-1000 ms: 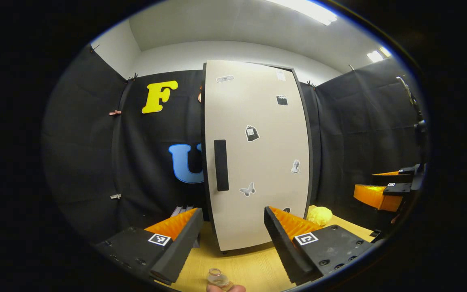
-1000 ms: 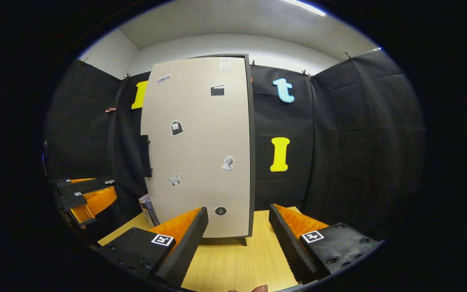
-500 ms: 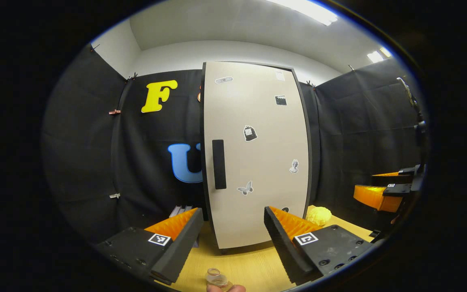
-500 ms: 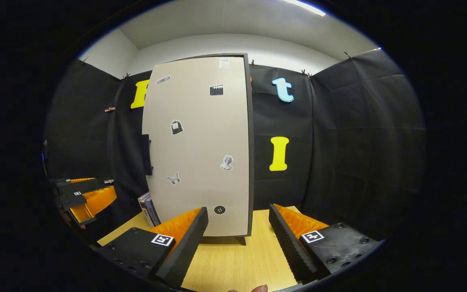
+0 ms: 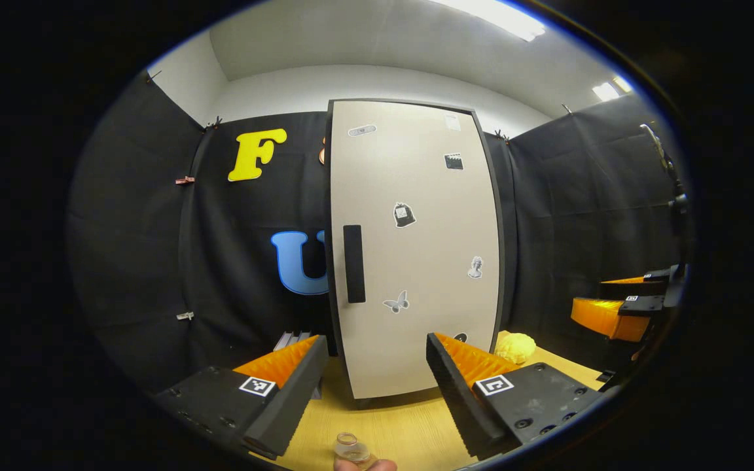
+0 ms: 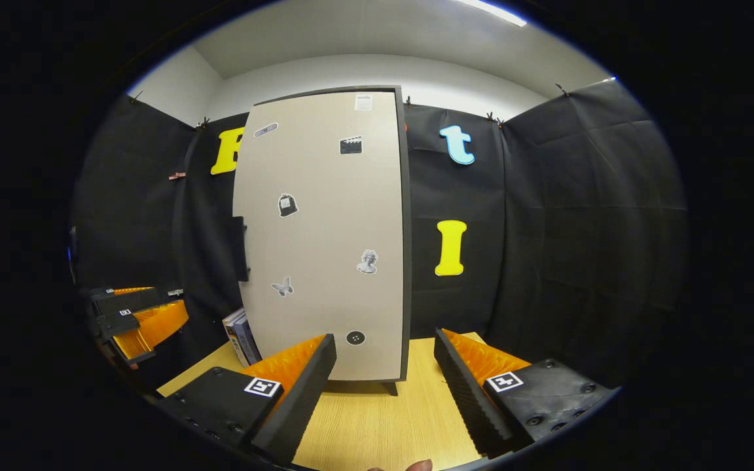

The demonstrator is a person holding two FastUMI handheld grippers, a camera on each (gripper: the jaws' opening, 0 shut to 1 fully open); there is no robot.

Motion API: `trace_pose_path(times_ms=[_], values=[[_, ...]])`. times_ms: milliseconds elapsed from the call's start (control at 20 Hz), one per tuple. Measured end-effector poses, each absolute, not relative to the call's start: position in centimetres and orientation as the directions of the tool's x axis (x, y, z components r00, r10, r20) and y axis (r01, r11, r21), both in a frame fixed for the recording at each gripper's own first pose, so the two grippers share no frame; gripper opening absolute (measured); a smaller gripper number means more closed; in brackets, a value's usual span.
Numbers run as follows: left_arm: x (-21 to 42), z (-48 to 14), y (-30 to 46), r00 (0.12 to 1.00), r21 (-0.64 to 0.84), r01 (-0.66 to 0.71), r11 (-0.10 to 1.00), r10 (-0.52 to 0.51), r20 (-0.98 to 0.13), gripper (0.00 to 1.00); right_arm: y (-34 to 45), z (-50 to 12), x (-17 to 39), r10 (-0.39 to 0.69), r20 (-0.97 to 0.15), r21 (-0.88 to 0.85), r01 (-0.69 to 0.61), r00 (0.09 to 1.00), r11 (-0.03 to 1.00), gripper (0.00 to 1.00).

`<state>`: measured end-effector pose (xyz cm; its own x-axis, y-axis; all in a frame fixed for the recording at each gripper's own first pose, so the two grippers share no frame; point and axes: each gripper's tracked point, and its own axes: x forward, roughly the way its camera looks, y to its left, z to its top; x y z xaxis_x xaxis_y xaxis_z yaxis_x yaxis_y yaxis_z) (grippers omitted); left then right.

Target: Open the cabinet door with the right hand, grasp the bottle in the cabinet with the left hand and place it on the coaster, then close the cabinet door with the right hand.

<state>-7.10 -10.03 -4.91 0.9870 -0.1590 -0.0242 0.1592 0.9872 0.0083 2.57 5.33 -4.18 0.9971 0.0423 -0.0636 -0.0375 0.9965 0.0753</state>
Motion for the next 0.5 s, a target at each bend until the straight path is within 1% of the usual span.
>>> trace_pose_path(times_ms=[500], values=[[-7.12,-4.95,-9.3,0.987,0.004,0.156,0.988,-0.156,-0.025,0.95,5.75,-4.01,2.69,0.045,-0.063,0.073,-0.041,0.997,0.997,0.98]])
